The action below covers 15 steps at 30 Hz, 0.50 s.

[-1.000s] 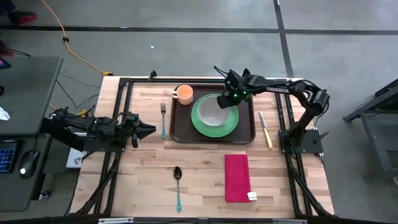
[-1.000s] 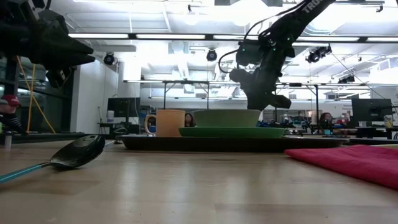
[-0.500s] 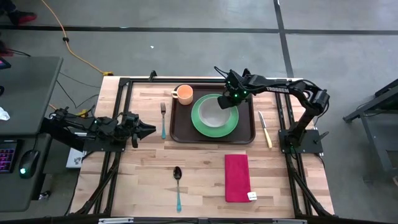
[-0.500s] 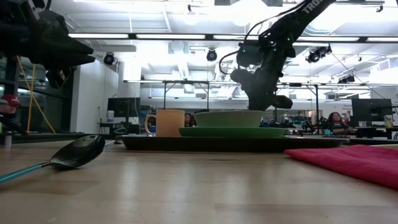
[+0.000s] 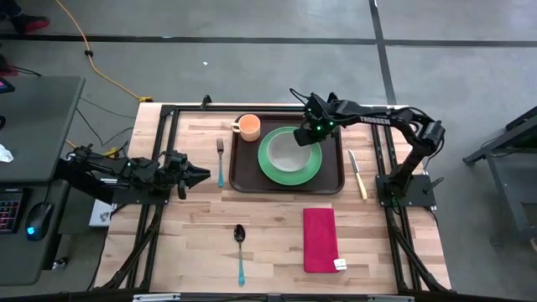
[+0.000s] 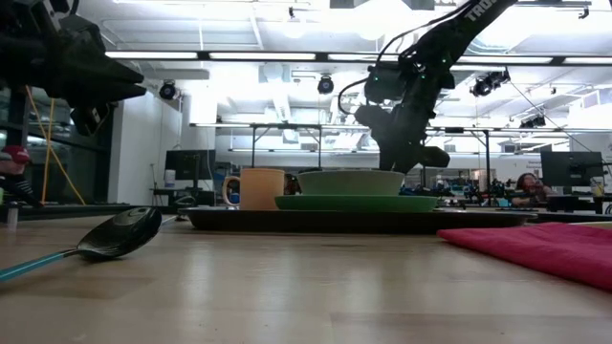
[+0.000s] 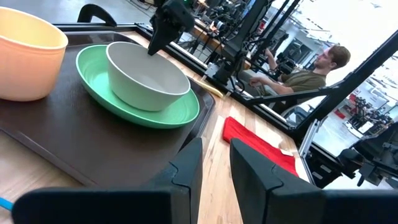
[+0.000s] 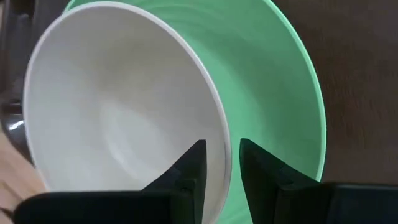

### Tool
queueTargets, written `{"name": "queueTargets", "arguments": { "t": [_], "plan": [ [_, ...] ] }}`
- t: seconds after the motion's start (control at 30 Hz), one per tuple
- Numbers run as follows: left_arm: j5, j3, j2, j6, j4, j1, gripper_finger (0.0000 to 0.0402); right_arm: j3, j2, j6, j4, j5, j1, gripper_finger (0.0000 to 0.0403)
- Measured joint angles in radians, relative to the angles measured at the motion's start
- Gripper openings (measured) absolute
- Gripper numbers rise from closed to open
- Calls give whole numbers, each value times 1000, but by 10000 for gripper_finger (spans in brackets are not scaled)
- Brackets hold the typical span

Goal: Set up tray
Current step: Put the red table napkin to the right of the green plate on the brown tray

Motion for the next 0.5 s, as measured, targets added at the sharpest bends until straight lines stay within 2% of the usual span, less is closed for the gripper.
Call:
{"name": "queueTargets", "arguments": {
  "t": [0.5],
  "plan": [
    [0, 0, 0, 0, 0, 0, 111, 0, -19, 0, -23, -124, -69, 74]
  ]
}}
